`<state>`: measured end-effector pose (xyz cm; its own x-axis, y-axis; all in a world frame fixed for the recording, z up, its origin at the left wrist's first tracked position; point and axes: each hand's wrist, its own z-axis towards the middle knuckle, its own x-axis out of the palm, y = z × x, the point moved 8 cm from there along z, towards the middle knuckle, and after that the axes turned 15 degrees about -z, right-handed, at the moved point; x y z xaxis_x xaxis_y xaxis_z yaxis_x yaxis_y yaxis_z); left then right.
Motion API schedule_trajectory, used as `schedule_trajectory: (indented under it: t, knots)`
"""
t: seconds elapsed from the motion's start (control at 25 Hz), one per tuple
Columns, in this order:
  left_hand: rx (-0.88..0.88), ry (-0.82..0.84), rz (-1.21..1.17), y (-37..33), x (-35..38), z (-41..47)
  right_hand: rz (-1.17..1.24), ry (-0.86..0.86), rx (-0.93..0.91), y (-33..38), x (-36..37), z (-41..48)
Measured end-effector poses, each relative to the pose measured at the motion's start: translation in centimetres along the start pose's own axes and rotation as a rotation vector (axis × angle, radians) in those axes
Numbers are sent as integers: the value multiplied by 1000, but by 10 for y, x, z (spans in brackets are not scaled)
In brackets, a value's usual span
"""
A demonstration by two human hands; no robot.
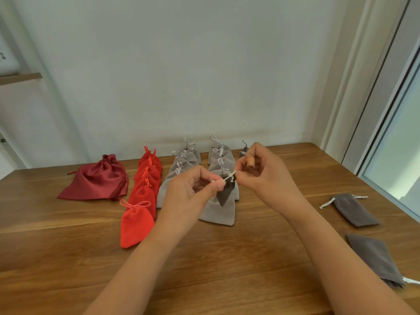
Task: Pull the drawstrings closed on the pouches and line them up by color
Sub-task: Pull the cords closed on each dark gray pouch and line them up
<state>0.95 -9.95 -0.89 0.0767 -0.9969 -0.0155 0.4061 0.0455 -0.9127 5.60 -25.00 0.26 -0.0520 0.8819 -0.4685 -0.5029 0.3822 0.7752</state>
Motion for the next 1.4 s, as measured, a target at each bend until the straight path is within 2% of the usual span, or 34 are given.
schedule_trajectory:
  t: [0.16,0.24,0.36,0.48,0.56,0.68,0.76,0.84,1.0,1.12,1.24,1.4]
  knots:
    - [-119,101,21,17,4,4,185,158,12,-3,5,2]
    - [-154,126,-33,21,6,4,262,163,8,-3,6,3]
    - [-131,-38,-77,24,-4,9,374,221,105,-10,12,3]
    - [-133,-92,-45,35,-8,10,240,298,186,-23,29,0]
    - [-145,-6,97,47,-6,11,183,200,225,-36,25,4]
    - [-119,274,518,72,4,8,272,-61,427,-71,-5,8]
    - [-100,375,613,82,12,6,314,-155,521,-91,-17,6]
    - [-64,353,635,83,18,7,321,-179,559,-104,-17,4]
    - [44,189,674,73,22,8,364,-234,613,-116,-19,4]
    - [101,186,741,72,30,6,352,-251,649,-124,-23,13]
    - [52,237,712,79,34,6,252,-224,668,-128,-27,32]
    - [7,223,678,83,30,7,75,-179,668,-135,-29,64]
